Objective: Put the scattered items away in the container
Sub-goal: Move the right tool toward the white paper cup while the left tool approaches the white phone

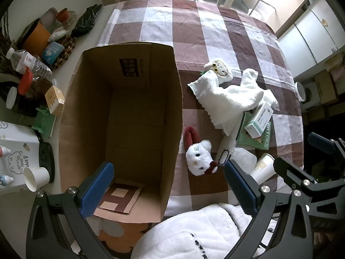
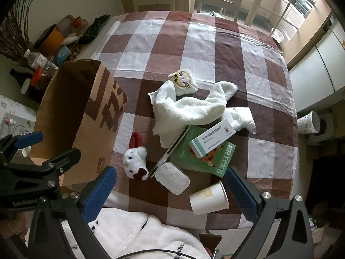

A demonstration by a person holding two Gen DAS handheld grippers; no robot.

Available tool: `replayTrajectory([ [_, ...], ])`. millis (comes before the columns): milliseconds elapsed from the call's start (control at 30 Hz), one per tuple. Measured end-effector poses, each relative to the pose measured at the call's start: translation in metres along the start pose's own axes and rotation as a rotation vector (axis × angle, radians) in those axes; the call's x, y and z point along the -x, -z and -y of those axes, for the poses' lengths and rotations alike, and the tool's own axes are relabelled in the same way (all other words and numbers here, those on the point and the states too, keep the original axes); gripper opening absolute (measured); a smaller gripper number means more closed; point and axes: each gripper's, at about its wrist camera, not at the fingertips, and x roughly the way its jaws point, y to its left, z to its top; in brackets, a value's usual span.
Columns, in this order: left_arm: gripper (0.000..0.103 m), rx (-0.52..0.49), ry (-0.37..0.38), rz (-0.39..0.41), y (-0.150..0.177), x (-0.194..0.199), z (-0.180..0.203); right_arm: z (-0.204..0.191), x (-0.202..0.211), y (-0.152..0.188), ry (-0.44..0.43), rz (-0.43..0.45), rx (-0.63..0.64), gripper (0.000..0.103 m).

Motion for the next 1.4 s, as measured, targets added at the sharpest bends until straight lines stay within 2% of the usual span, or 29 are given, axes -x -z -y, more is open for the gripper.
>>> replayTrajectory([
  [567,0.103,-0.002,-0.007,-0.007,-0.001,-0.005,0.010,0.011,0.003,0.002,-0.013,0.012,-0.019,0.103],
  [733,0.103,0.002,-0.012,-0.019,0.000,-0.007,0.018,0.042,0.007,0.004,0.014,0.043,-0.043,0.103],
  [933,0.103,-0.043,-0.005,-0.001,0.010,-0.013,0.048,0.099,-0.002,0.022,0.069,0.036,-0.077,0.103],
  [1000,0.103,-0.059,0.001,0.007,0.014,-0.017,0.061,0.115,-0.009,0.034,0.036,0.031,-0.067,0.103],
  [1167,0.103,-0.081,0.023,0.004,0.028,-0.039,0.092,0.135,-0.040,0.067,-0.126,-0.014,-0.010,0.103],
  [1300,0.102,-0.074,0.016,-0.018,0.042,-0.067,0.105,0.131,-0.071,0.087,-0.148,-0.067,0.046,0.102],
  [1400,0.102,-0.037,0.036,-0.027,0.050,-0.084,0.105,0.131,-0.095,0.095,-0.186,-0.110,0.062,0.096],
])
